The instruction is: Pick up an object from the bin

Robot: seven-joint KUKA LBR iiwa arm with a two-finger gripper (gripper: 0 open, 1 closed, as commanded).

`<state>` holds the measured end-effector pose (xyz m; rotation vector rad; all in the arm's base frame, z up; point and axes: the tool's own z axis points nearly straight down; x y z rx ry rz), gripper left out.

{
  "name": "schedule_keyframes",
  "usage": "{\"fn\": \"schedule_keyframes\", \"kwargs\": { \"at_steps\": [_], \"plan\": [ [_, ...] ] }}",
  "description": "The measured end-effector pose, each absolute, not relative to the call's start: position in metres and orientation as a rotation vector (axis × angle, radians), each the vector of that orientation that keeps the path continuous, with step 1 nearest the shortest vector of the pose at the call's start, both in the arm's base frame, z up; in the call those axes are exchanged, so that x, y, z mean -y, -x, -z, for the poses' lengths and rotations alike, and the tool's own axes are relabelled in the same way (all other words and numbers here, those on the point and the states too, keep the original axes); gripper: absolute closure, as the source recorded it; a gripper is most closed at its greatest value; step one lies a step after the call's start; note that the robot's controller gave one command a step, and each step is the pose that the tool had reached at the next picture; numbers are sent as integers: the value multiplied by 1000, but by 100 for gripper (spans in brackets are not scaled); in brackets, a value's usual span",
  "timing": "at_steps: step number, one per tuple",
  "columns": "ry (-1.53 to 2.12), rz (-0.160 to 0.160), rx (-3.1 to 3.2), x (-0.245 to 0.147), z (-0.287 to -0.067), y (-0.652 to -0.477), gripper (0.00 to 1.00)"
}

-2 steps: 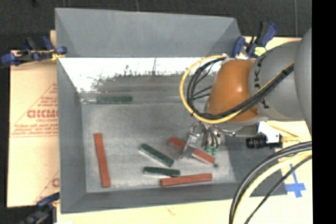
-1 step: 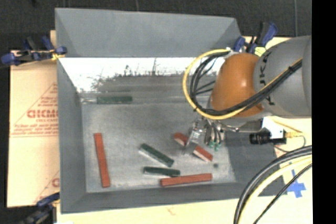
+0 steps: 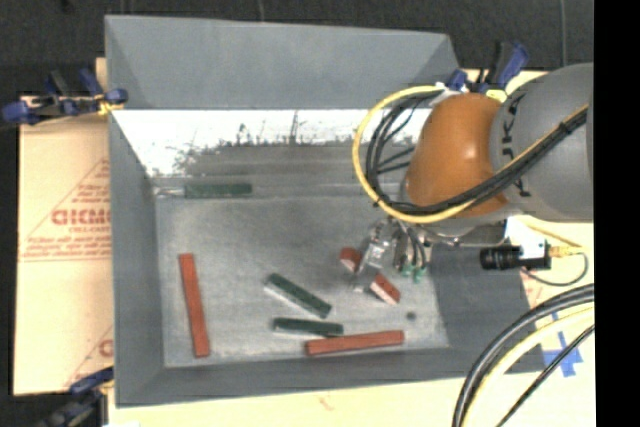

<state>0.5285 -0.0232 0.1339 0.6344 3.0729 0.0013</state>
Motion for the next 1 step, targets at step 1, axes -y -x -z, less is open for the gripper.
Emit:
{"fn": "schedule_keyframes", "kwargs": {
  "at_steps": [1],
  "plan": [
    [-633, -2, -3072, 23, -142, -529, 100]
  ]
}}
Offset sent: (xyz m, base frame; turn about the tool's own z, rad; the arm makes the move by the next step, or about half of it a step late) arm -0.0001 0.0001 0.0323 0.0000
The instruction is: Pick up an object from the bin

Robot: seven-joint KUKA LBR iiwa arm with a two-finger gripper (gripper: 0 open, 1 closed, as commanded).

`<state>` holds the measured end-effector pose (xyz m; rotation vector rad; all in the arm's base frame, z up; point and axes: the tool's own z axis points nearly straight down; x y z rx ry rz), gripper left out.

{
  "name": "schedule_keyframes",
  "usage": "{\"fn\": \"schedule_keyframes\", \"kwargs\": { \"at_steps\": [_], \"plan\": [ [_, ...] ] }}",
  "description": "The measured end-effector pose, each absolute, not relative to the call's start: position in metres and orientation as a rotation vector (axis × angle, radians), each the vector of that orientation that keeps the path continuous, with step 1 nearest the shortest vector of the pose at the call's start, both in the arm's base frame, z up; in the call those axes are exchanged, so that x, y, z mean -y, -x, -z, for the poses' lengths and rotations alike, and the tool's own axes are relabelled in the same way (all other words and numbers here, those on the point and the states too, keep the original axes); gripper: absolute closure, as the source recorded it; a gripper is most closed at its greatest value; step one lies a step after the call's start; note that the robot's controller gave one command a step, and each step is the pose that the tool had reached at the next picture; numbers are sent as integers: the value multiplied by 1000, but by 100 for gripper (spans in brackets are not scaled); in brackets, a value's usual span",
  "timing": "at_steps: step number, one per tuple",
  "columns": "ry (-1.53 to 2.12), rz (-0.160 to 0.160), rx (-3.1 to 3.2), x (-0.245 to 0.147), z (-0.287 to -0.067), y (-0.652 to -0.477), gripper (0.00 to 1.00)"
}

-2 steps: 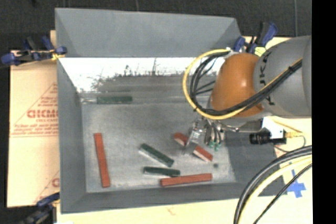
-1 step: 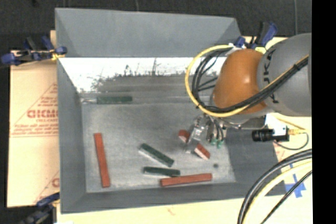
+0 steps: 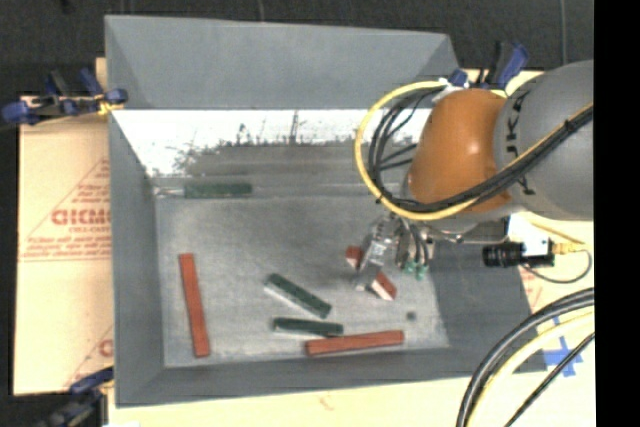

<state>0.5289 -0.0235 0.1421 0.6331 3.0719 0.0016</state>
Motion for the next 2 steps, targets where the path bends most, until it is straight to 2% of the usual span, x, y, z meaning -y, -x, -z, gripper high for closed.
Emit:
{"fn": "schedule_keyframes", "kwargs": {
  "at_steps": [2],
  "plan": [
    [-631, -1, -3074, 24, -155, -529, 100]
  ]
}}
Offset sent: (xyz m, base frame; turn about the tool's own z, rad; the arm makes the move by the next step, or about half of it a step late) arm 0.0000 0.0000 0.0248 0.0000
